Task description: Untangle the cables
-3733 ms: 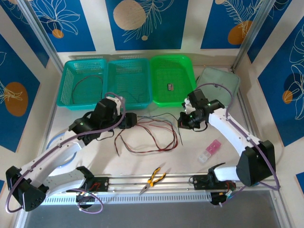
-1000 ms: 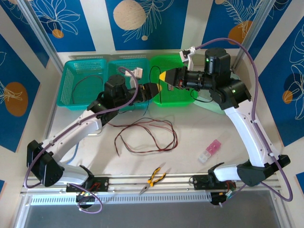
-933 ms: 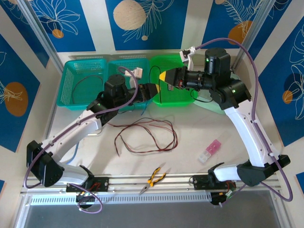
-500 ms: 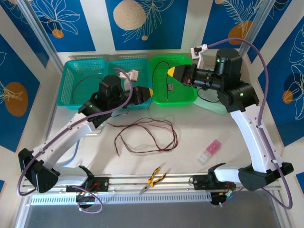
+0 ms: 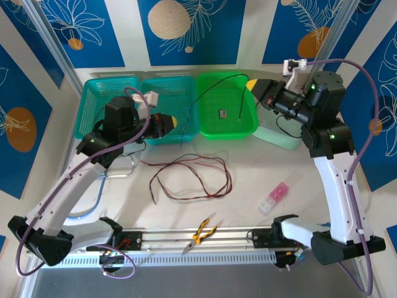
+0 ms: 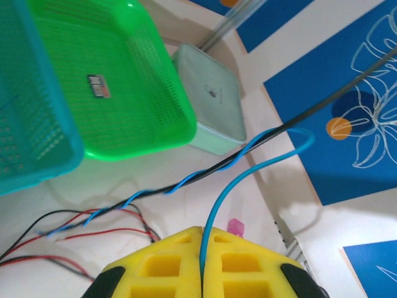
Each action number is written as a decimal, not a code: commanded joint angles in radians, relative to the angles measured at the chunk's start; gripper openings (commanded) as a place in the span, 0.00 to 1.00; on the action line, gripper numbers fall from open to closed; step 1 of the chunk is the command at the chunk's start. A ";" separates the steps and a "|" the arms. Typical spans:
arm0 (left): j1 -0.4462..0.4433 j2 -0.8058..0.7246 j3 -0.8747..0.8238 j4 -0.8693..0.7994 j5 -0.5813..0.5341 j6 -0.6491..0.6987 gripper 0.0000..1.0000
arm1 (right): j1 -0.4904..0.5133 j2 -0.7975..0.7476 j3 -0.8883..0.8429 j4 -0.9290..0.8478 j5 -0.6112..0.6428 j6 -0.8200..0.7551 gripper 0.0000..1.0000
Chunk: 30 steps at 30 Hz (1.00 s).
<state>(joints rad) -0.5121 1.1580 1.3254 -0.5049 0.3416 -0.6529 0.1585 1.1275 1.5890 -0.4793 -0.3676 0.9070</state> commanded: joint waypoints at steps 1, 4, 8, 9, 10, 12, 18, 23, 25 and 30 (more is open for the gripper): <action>0.060 -0.039 0.031 -0.114 0.044 0.053 0.00 | -0.061 -0.039 -0.012 0.039 0.034 0.036 0.00; 0.118 -0.060 0.035 -0.162 0.056 0.080 0.00 | -0.137 -0.056 -0.018 0.038 0.029 0.056 0.00; 0.174 -0.079 0.035 -0.201 0.077 0.100 0.00 | -0.230 -0.070 -0.028 0.047 0.000 0.077 0.00; 0.178 -0.079 0.039 -0.204 0.093 0.109 0.00 | -0.245 -0.066 -0.027 0.054 -0.026 0.080 0.00; 0.178 -0.073 0.048 -0.208 0.111 0.116 0.00 | -0.253 -0.057 -0.017 0.048 -0.051 0.077 0.00; 0.177 -0.054 0.078 -0.226 0.143 0.116 0.00 | -0.237 -0.035 0.009 -0.003 -0.063 0.046 0.00; 0.177 -0.014 0.134 -0.246 0.175 0.129 0.00 | -0.029 -0.004 -0.032 -0.079 -0.014 0.020 0.36; 0.178 0.002 0.151 -0.235 0.184 0.118 0.00 | 0.191 0.007 -0.199 0.057 0.073 0.153 0.62; 0.178 0.009 0.158 -0.230 0.195 0.113 0.00 | 0.245 0.025 -0.243 0.115 0.090 0.206 0.82; 0.176 0.014 0.164 -0.219 0.219 0.097 0.00 | 0.332 0.103 -0.297 0.220 0.124 0.311 1.00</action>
<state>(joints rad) -0.3424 1.1732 1.4544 -0.7261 0.5186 -0.5491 0.4595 1.2079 1.3067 -0.3683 -0.2836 1.1297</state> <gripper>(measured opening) 0.074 0.993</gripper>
